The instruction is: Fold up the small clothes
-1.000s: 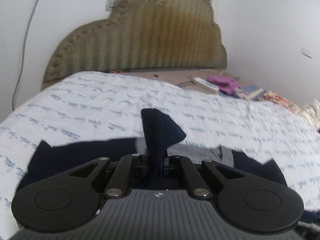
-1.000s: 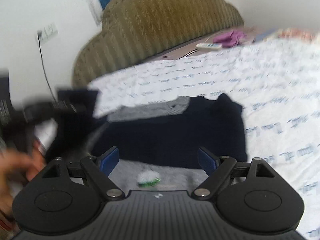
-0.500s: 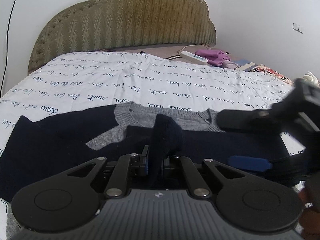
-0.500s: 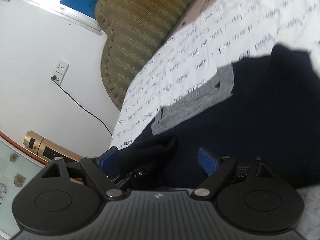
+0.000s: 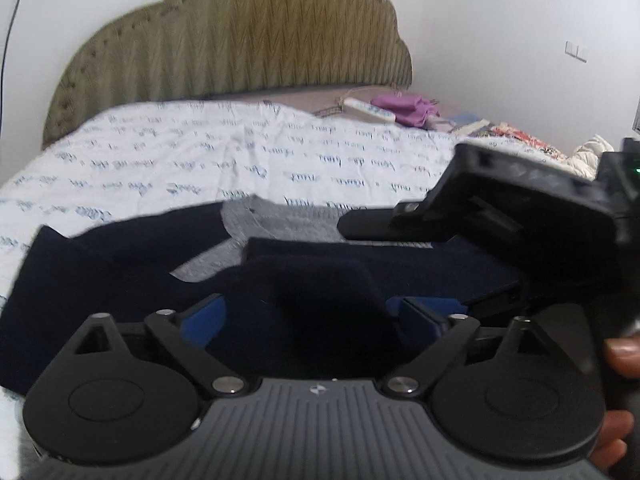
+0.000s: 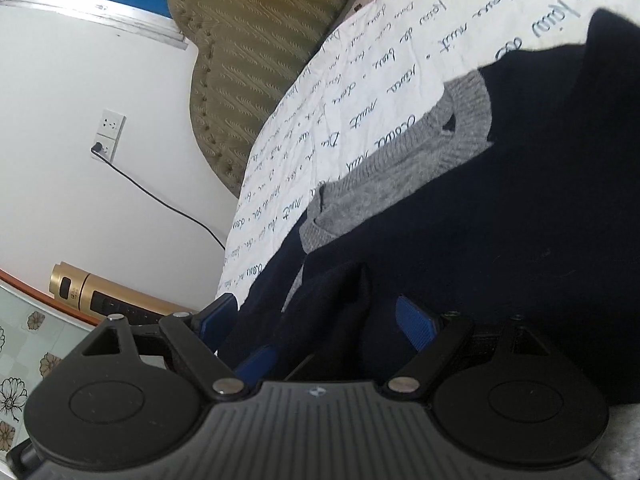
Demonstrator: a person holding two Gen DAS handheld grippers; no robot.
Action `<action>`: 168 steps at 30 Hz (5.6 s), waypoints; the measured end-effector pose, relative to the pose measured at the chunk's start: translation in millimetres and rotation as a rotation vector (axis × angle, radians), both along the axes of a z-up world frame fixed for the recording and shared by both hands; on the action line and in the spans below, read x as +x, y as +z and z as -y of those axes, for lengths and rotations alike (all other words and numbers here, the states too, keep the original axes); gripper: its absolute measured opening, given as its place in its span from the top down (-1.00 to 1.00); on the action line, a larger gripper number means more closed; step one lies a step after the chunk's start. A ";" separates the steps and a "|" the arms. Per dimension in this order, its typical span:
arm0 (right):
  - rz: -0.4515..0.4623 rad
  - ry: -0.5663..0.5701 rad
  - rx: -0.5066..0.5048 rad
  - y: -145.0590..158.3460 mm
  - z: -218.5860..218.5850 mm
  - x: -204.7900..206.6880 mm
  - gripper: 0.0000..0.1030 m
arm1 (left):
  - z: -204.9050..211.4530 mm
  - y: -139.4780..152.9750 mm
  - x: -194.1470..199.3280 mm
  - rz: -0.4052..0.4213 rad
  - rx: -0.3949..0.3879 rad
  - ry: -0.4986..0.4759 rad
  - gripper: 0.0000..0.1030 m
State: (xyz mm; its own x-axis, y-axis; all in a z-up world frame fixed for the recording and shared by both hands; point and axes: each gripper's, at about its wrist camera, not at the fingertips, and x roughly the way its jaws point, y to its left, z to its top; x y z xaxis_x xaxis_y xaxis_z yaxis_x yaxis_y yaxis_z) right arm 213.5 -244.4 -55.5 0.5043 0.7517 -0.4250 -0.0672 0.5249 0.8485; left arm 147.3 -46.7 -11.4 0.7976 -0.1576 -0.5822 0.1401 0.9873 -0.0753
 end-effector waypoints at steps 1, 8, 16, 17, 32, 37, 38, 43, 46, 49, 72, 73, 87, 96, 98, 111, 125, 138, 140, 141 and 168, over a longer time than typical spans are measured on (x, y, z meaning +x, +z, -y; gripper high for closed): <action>0.004 0.000 -0.007 0.2 -1.2 -0.2 -0.69 | -0.8 2.3 -3.0 -0.001 0.008 -0.010 -0.84; 0.048 0.058 -0.044 5.1 -18.8 2.8 -0.70 | -22.1 11.0 -25.8 -0.016 0.025 -0.023 -0.86; 0.026 0.099 -0.149 10.9 -47.3 5.1 0.37 | -36.7 17.0 -31.5 -0.009 0.079 0.054 -0.87; 0.029 0.094 -0.166 11.3 -48.9 4.9 0.61 | -37.4 17.4 -31.6 -0.010 0.084 0.063 -0.87; 0.220 -0.140 -0.389 72.6 23.8 -30.2 0.87 | -96.0 27.1 -18.4 -0.048 0.037 0.355 -0.89; 0.188 -0.162 -0.450 57.3 39.3 -35.5 0.87 | -88.2 23.3 -16.1 -0.068 0.100 0.308 -0.89; 0.187 -0.162 -0.466 55.4 39.1 -37.0 0.87 | -85.1 22.1 -15.9 -0.069 0.118 0.298 -0.90; 0.183 -0.178 -0.483 51.5 42.6 -43.2 0.87 | -84.6 15.0 -15.5 -0.073 0.147 0.303 -0.90; 0.175 -0.198 -0.500 47.7 45.1 -40.8 0.86 | -89.3 12.5 -11.9 -0.092 0.130 0.312 -0.90; 0.191 -0.193 -0.551 43.6 40.5 -40.7 0.86 | -90.4 11.3 -11.5 -0.095 0.143 0.314 -0.90; 0.224 -0.184 -0.875 35.7 12.2 -65.1 0.52 | -116.2 0.7 -12.3 -0.133 0.179 0.388 -0.90; 0.236 -0.204 -0.856 39.6 14.4 -69.9 0.52 | -123.2 0.8 -14.0 -0.135 0.173 0.398 -0.90; 0.230 -0.168 -0.846 34.1 6.5 -88.4 0.36 | -130.7 -2.1 -36.0 -0.133 0.214 0.234 -0.91; 0.271 -0.162 -0.812 48.4 6.3 -105.7 0.04 | -164.0 -14.6 -11.7 -0.149 0.182 0.404 -0.97; 0.268 -0.155 -0.821 50.4 6.6 -114.9 0.02 | -162.7 -13.4 -14.9 -0.134 0.198 0.405 -0.97; 0.250 -0.068 -0.881 42.9 -10.6 -147.9 -0.40 | -140.5 -3.7 -31.2 -0.127 0.241 0.354 -0.95; 0.244 -0.067 -0.861 35.7 -25.5 -195.4 -0.52 | -116.7 5.6 -84.7 -0.129 0.152 0.289 -0.96; 0.269 -0.111 -0.912 29.8 -33.3 -226.3 -0.58 | -96.4 -1.3 -114.7 -0.152 0.130 0.267 -0.96; 0.264 -0.124 -0.905 29.0 -31.8 -228.1 -0.59 | -95.3 -2.9 -116.6 -0.157 0.130 0.267 -0.96; 0.260 -0.131 -0.897 29.0 -30.2 -229.2 -0.59 | -94.6 -3.3 -118.2 -0.157 0.129 0.270 -0.96; 0.314 -0.115 -0.918 45.2 -41.3 -289.4 -0.62 | -66.2 9.1 -186.4 -0.106 0.152 0.228 -0.97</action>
State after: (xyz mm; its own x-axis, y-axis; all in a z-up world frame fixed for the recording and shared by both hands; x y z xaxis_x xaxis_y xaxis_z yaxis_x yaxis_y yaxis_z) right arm -75.8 -203.1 -10.3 0.7438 0.1348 -0.6547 -0.1276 0.9901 0.0589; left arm -39.2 19.5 -2.3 0.7358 0.1141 -0.6675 -0.0874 0.9935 0.0734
